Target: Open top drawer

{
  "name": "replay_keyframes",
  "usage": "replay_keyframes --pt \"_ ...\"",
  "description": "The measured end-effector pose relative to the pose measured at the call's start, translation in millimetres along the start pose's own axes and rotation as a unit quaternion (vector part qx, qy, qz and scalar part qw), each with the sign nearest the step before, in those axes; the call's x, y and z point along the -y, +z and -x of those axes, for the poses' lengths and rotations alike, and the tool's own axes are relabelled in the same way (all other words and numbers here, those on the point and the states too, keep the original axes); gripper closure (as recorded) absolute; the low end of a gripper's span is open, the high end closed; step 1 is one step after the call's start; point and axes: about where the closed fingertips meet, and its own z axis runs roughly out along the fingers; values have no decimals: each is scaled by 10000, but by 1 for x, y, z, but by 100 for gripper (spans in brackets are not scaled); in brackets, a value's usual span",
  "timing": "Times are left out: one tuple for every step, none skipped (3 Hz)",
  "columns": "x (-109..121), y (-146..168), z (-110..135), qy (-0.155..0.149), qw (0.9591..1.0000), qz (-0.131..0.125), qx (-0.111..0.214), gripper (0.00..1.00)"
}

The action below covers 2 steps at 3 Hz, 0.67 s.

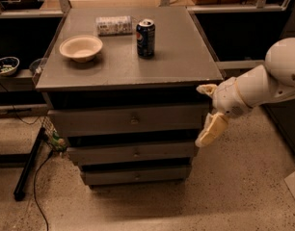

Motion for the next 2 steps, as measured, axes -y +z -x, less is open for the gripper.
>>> replay_keyframes --pt "-4 16 -3 -75 9980 -243 -573 0" --pt "-9 41 -25 -87 9925 -427 -1140 0"
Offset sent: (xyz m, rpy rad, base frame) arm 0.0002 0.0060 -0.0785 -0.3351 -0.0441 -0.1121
